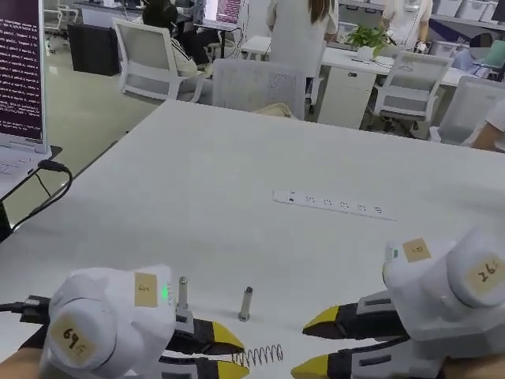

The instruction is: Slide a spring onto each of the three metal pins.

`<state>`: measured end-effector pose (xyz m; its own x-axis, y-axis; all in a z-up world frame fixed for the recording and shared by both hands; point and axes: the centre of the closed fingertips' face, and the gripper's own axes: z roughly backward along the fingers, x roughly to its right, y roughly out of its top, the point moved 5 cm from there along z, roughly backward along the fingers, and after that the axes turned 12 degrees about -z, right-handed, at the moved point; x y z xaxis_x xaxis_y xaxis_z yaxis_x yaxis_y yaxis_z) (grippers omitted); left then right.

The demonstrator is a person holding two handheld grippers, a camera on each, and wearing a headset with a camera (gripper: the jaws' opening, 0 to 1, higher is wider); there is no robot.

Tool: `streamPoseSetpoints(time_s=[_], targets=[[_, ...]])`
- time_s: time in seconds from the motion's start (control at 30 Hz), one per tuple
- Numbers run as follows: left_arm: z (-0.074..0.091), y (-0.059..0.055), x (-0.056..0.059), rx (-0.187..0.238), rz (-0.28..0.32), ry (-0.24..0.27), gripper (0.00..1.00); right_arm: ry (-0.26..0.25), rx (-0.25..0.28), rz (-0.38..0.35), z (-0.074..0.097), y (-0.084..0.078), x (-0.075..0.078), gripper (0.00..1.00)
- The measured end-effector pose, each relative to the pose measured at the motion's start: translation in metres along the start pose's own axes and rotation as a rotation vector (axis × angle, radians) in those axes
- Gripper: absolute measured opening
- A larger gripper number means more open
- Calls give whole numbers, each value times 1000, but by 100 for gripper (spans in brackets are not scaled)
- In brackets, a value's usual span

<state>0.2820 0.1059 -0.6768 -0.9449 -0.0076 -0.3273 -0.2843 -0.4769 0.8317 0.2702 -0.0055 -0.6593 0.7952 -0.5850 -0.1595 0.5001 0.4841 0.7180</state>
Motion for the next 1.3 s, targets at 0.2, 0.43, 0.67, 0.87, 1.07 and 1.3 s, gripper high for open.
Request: streamPoseSetpoints(time_s=[0.2,0.43,0.67,0.87,1.07,1.3], targets=[[0,5,1,16,-9,-4,3,22,-2,14,-4,2,-6,26],[1,14,4,53,-12,-18,3,47,-7,28,-10,3,-12,24],[-1,16,5,67,-15,-26,3,65,-13,38,-13,3,-15,19],[-1,16,6,71,-13,-25,3,69,-19,51,-13,3,-15,12],[-1,15,5,66,-15,-24,3,63,-19,72,-10,7,-18,10],[-2,15,6,66,-16,-23,3,63,-30,98,-8,13,-23,10]])
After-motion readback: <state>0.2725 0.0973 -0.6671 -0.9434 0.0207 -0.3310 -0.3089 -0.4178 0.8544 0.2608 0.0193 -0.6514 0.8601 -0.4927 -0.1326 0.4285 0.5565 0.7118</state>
